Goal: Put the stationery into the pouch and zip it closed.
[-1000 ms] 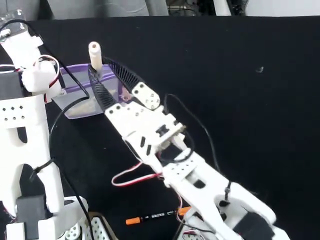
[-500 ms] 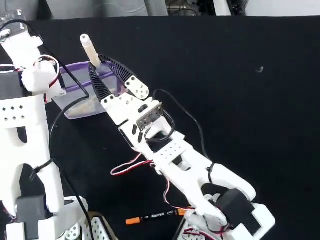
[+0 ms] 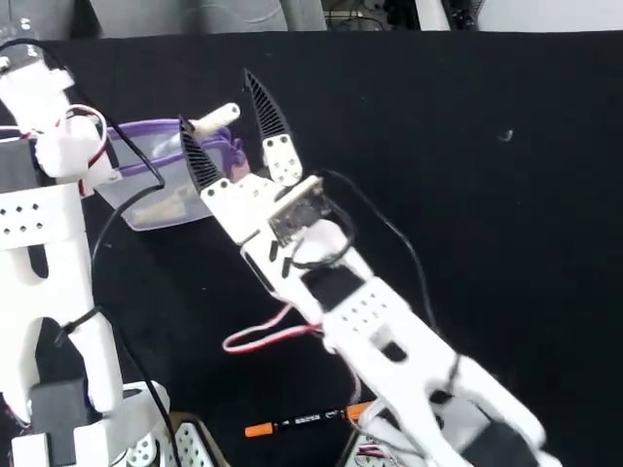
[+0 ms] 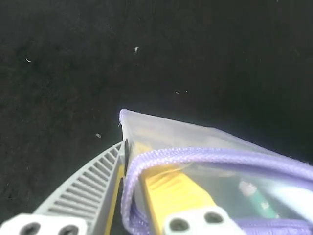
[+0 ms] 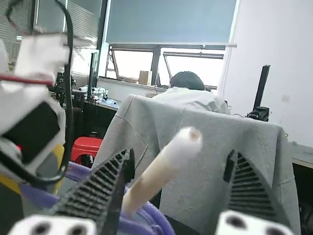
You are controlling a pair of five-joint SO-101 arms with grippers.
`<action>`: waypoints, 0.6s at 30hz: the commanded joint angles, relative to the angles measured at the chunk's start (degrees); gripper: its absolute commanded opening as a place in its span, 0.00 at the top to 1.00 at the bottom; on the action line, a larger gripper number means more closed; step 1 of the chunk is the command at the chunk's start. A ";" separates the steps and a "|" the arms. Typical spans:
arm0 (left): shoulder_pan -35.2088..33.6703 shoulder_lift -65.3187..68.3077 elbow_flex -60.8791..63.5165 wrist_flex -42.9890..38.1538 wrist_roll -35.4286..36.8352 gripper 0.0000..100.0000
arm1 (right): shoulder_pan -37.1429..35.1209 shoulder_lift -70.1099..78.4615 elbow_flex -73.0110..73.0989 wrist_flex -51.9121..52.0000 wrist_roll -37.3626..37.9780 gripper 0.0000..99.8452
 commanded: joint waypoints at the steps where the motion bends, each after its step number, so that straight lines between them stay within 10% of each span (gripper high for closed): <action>1: -1.27 0.62 0.57 -1.49 0.44 0.97 | -1.58 -11.38 -5.58 13.27 0.53 0.72; 10: 1.63 0.18 3.03 -2.37 0.53 0.97 | -8.09 -16.13 -25.01 44.75 0.53 0.72; 18: -8.48 0.09 0.04 -2.99 0.26 0.97 | 6.77 -15.69 -44.09 78.51 0.62 0.72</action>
